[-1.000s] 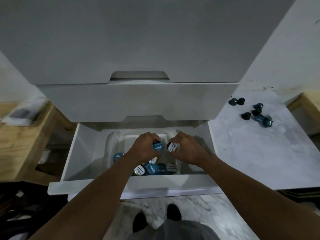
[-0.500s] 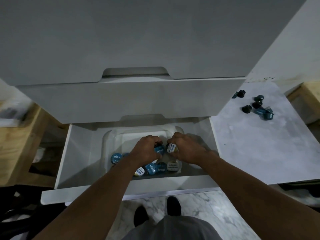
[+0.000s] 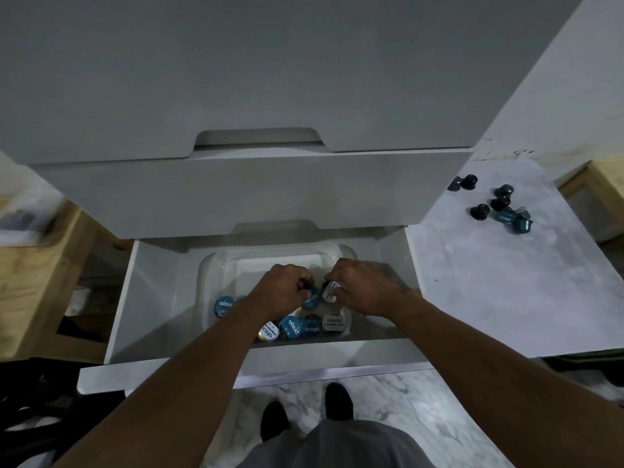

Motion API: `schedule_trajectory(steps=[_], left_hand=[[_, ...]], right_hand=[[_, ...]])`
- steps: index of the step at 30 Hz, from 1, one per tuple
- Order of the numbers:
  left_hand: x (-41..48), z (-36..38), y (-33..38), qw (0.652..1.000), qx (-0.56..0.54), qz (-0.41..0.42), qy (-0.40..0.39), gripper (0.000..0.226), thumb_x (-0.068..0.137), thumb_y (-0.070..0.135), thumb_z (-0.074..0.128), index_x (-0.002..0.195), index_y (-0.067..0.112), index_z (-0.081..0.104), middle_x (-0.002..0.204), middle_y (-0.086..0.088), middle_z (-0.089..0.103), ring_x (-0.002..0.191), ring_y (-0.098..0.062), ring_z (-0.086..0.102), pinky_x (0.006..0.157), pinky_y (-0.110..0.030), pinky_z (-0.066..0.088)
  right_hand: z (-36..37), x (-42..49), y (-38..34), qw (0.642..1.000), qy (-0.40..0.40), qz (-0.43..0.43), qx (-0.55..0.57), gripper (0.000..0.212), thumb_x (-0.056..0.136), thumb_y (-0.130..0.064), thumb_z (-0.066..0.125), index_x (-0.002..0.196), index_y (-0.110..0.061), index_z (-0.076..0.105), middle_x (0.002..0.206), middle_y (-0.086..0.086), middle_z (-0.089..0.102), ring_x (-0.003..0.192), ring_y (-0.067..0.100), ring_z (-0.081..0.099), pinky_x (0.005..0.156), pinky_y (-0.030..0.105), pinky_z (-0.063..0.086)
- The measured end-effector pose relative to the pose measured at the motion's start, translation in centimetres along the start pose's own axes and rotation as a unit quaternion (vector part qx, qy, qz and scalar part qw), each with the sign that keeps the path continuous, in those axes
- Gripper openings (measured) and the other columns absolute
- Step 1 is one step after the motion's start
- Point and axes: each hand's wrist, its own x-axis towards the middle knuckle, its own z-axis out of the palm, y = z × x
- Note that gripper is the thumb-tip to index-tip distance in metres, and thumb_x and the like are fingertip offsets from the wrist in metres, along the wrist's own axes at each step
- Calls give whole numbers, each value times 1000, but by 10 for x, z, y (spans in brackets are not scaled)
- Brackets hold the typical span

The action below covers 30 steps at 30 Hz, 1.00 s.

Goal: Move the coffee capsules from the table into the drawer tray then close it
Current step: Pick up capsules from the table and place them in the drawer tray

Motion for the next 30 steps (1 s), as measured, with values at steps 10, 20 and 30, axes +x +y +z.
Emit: schedule_trajectory(steps=[10,20,30], left_hand=[[-3,2,6,999,32,-4,-35,28,83,12,69,110,15,68,107,-5,70,94,-17,64,86,-29,53],[-5,6,11,998,60,-27,-20,35,84,12,67,118,15,64,115,-6,67,102,-19,62,87,-24,48],[-23,-10,31,977,130,-85,145,35,89,21,59,124,16,57,124,-10,59,112,-25,56,95,-33,44]], right_hand=[[-1,-3,1,1000,-9,-13,-4,34,91,-27,60,123,-18,62,128,3,57,112,21,55,93,33,47],[-3,-4,3,999,-12,-26,-14,32,92,-29,56,122,-17,63,126,5,57,108,22,58,75,26,39],[-18,2,8,995,89,-35,9,28,94,-29,52,113,-12,64,116,10,58,100,26,57,82,34,49]])
